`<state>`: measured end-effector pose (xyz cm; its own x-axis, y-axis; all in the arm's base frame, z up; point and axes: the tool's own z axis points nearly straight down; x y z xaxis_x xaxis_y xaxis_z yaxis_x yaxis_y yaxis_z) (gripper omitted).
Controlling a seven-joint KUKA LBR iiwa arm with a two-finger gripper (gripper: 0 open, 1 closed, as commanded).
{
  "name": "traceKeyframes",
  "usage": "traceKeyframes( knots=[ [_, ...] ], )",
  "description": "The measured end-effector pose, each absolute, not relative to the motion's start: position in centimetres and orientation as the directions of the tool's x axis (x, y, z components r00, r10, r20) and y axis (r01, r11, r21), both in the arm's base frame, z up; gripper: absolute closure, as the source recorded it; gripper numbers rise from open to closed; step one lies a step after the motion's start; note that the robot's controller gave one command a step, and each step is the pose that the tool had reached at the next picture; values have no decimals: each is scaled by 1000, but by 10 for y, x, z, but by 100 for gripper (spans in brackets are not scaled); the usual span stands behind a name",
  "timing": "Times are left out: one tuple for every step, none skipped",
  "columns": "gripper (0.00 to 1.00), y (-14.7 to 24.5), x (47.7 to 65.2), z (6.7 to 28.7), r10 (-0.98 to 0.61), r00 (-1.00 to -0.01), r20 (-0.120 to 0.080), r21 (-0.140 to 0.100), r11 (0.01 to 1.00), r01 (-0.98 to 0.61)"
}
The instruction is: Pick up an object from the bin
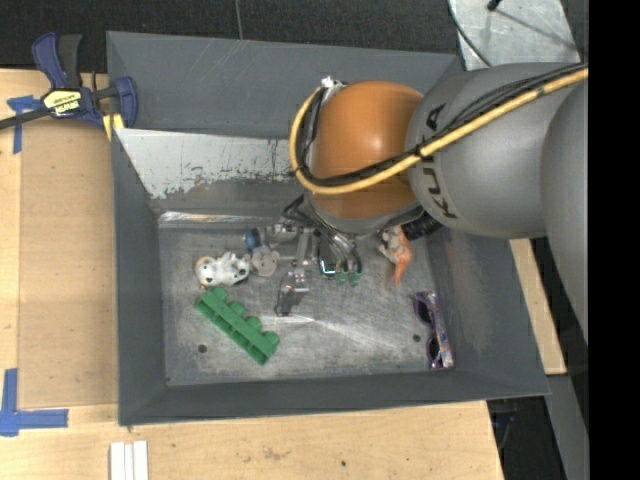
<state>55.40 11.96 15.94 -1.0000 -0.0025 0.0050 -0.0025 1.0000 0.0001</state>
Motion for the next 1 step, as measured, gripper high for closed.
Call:
traceKeyframes(
  knots=[
    [0, 119, 556, 163, 0, -1000, -2, 1, 1000, 0]
  ],
)
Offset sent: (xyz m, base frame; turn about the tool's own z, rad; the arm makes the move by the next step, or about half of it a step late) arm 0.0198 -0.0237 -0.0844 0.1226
